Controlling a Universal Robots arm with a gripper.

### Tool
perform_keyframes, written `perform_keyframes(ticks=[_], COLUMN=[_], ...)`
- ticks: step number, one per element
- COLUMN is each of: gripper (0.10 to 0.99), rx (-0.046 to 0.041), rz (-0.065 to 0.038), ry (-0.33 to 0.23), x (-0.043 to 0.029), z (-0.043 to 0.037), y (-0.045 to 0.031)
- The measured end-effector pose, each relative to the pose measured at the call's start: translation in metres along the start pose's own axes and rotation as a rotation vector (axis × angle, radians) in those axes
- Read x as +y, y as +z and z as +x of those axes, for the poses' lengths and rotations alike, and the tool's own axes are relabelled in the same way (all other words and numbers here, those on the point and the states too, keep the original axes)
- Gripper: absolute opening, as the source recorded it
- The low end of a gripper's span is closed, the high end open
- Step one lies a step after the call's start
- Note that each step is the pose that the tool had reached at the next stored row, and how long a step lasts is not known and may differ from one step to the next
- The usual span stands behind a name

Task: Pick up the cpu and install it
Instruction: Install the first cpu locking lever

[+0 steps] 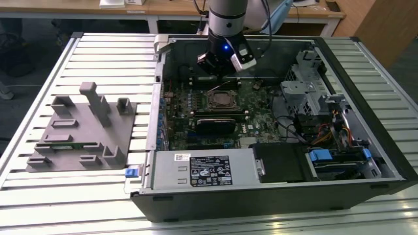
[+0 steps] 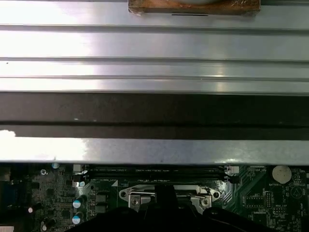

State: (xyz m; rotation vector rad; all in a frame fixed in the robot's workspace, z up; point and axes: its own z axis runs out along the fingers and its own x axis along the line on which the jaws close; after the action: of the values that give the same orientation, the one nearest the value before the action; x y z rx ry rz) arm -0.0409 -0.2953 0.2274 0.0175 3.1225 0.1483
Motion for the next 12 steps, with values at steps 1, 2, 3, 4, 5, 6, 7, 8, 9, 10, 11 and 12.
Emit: perform_keyframes(ticks=[1,2,3,4,5,6,7,8,9,10,11,12], gripper=[0.106,0.106,0.106,0.106,0.106,0.106,0.106,0.106,0.106,0.106,0.106,0.106], rx=[0.0,-0.0001,-0.0002,-0.0003,-0.0002,-0.0001,-0.0001,-0.0001,-0.0001,-0.0001,-0.0001,-0.0001], rz=[0.0,0.0,0.0,0.0,0.0,0.0,0.0,0.0,0.0,0.0,0.0,0.0], ry=[0.0,0.0,0.0,0.0,0.0,0.0,0.0,0.0,0.0,0.0,0.0,0.0], x=[0.0002,0.0004,0.0007,0.001,0.0013,0.0015,0.0016,0.0017,0.0018,0.002,0.0021,0.0022], z=[-0.0005,-0.0009,-0.0012,-0.0014,-0.0015,-0.0017,-0.0018,-0.0019,-0.0019,-0.0021,-0.002,-0.002], y=[0.0006,0.0012,0.0017,0.0022,0.0026,0.0029,0.0032,0.0034,0.0035,0.0037,0.0038,0.0038])
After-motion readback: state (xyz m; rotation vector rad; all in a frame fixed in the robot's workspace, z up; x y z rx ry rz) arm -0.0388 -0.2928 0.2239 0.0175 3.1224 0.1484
